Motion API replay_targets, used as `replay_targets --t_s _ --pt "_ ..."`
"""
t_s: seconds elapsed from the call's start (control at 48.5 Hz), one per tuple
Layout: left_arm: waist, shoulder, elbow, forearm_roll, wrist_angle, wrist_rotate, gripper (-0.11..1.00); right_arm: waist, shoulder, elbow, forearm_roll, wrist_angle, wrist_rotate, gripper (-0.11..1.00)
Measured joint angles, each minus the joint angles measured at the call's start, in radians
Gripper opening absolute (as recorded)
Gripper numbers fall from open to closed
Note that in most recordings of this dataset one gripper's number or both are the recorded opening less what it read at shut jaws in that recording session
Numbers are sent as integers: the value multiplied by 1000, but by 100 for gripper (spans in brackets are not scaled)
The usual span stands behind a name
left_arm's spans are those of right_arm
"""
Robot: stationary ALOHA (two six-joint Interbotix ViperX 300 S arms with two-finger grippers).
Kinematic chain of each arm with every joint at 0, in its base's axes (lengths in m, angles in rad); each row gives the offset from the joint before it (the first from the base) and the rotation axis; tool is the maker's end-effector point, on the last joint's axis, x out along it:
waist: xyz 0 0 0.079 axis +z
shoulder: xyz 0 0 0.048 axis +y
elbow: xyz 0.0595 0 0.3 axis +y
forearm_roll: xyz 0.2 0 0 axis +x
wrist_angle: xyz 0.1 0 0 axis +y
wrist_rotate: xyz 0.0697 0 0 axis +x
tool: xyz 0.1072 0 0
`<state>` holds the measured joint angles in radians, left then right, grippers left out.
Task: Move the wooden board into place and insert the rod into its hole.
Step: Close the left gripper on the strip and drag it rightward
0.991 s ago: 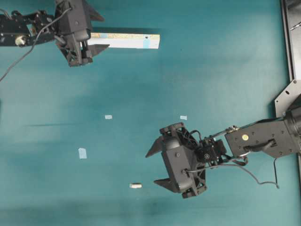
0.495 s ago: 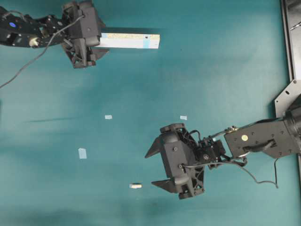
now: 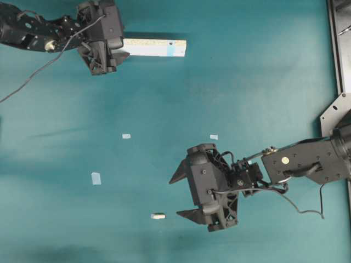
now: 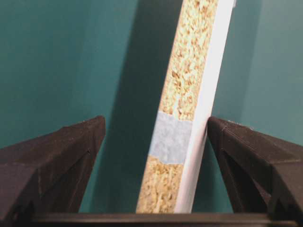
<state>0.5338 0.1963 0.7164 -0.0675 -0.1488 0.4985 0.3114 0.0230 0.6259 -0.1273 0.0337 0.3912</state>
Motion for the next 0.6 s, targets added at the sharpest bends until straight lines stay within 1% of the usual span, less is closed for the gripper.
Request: replay_targets --t_s 0.206,0.268,0.31,0.371,0.557,0.578,0.598 --pt "-2 23 -11 2 -3 -3 91 0 0 -5 -2 5 0 91" --pt "-2 23 -11 2 -5 -3 89 0 0 -5 -2 12 0 91" --pt "-2 23 -11 2 -3 -3 85 0 0 -5 0 17 0 91" --pt "-3 23 -12 0 -3 -3 75 0 0 -5 -2 21 0 91" --pt "-5 23 -12 2 -3 -3 28 0 0 -6 -2 26 0 91" --pt "-5 23 -12 3 -2 -3 23 0 0 -6 0 26 0 91" --pt "-3 23 -11 3 -2 -3 22 0 0 -5 -2 26 0 91"
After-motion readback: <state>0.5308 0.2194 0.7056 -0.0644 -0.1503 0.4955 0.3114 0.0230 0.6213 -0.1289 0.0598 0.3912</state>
